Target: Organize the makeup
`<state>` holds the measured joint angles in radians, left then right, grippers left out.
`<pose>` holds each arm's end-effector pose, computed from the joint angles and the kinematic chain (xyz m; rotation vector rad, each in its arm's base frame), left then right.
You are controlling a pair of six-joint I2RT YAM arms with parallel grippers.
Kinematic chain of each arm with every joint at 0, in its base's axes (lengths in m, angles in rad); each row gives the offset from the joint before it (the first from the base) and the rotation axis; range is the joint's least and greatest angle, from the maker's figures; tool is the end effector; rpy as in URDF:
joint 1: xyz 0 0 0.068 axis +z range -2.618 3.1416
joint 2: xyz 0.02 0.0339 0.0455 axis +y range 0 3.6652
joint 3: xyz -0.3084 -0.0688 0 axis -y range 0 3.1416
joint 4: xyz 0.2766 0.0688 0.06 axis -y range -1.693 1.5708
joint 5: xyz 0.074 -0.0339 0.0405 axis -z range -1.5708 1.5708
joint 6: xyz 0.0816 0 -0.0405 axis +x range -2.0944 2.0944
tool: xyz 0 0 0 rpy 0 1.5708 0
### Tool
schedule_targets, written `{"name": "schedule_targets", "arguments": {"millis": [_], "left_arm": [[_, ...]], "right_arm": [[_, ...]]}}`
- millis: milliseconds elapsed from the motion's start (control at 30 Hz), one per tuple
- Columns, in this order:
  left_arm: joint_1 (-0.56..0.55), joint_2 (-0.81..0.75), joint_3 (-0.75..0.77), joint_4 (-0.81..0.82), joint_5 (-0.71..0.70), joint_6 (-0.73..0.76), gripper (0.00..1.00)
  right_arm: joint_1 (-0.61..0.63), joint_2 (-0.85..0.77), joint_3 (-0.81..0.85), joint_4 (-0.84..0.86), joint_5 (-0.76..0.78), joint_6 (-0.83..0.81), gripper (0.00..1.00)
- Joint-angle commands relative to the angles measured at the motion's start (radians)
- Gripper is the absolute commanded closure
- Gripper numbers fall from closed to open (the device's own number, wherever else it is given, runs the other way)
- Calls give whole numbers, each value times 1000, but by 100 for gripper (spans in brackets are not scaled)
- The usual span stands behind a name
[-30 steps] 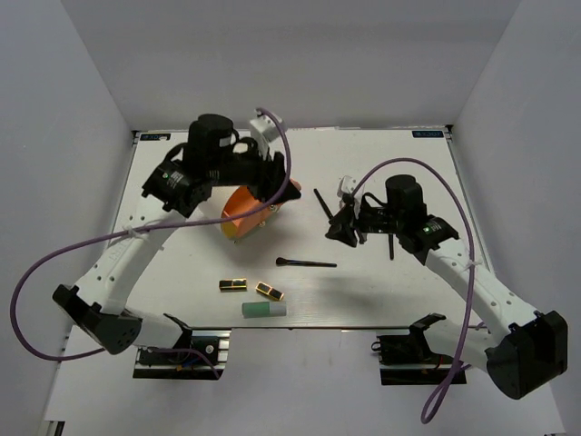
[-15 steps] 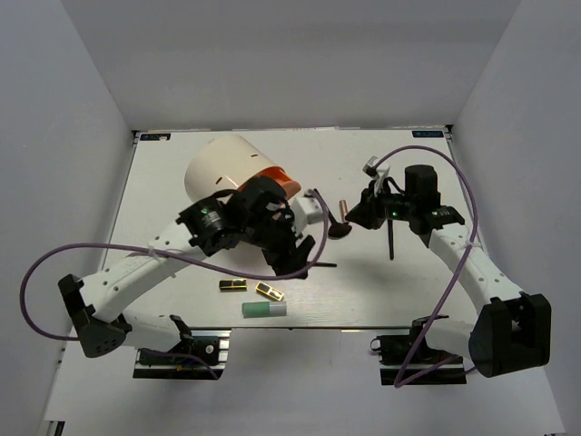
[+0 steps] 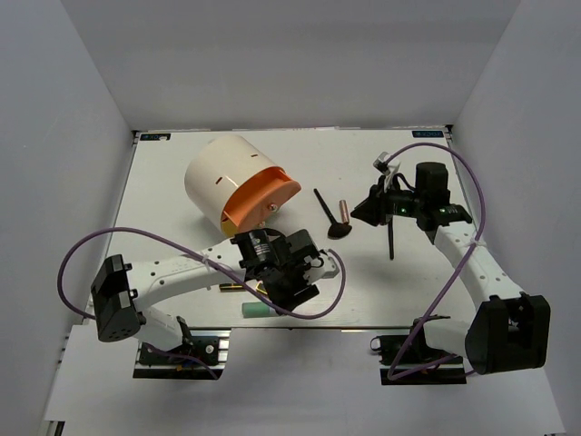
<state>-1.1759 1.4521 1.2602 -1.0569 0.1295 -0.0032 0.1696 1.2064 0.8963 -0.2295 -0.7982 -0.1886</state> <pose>0.1116 -0.2952 0.2789 1.6391 2.4120 -0.4205 0.2899 0.1089 0.3071 -0.8165 1.8597 0.8224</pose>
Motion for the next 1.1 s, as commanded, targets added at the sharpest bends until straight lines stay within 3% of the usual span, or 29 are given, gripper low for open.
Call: {"name": "schedule_targets", "arguments": {"millis": [0, 633, 1067], "left_arm": [[-13, -9, -31, -21, -93, -26, 32], [-31, 205, -87, 18, -223, -66, 31], [-22, 255, -151, 83, -197, -43, 37]], "right_arm": [[-13, 5, 18, 33, -42, 9, 65], [-54, -48, -43, 53, -68, 37, 62], [-76, -67, -54, 62, -81, 63, 62]]}}
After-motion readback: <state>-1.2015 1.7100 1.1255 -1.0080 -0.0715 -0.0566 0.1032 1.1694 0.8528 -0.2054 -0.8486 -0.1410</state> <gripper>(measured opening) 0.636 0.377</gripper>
